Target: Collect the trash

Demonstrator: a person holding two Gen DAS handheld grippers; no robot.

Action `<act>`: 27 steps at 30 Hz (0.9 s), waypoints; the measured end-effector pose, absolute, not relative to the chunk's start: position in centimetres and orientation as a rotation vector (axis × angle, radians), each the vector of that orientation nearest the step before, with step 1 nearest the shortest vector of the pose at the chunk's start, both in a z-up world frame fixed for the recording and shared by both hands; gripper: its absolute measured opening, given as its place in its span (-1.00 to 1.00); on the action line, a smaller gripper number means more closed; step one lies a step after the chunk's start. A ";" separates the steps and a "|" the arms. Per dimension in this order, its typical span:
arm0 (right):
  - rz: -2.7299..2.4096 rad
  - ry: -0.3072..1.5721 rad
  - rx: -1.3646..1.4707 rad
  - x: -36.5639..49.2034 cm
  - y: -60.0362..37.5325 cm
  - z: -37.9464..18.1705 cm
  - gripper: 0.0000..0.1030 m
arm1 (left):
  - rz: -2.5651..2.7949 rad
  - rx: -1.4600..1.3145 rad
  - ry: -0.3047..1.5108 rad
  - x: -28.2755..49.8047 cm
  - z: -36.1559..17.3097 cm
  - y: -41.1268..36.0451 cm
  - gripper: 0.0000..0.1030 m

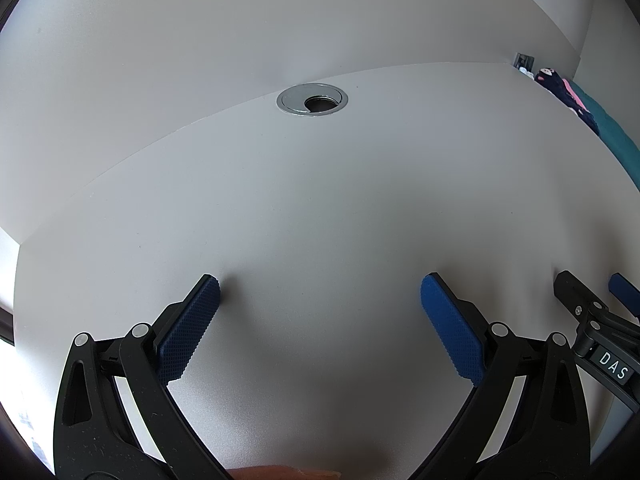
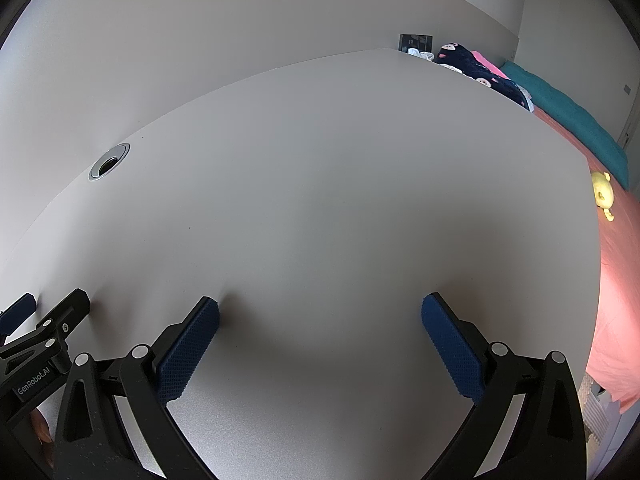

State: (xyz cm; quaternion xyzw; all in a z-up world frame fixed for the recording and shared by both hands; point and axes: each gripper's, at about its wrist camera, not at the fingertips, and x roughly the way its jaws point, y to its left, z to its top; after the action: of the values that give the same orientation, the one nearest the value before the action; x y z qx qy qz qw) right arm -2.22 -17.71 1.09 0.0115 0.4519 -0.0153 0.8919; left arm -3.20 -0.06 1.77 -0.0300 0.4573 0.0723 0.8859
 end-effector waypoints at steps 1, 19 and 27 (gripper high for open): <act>-0.032 0.938 0.024 -2.2 -17.7 1.1 0.96 | 0.150 -0.062 0.951 -3.2 1.8 -0.1 0.88; -0.032 0.938 0.024 -2.2 -17.6 1.1 0.96 | 0.158 -0.066 0.951 -3.1 1.7 -0.5 0.88; -0.032 0.938 0.024 -2.2 -17.6 1.1 0.95 | 0.158 -0.066 0.951 -3.1 1.7 -0.5 0.88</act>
State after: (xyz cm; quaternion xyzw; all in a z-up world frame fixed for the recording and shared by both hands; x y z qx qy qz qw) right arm -2.16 -17.62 1.15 0.0116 0.4520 -0.0154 0.8918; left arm -3.08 -0.52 1.73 -0.0316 0.4571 0.0761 0.8856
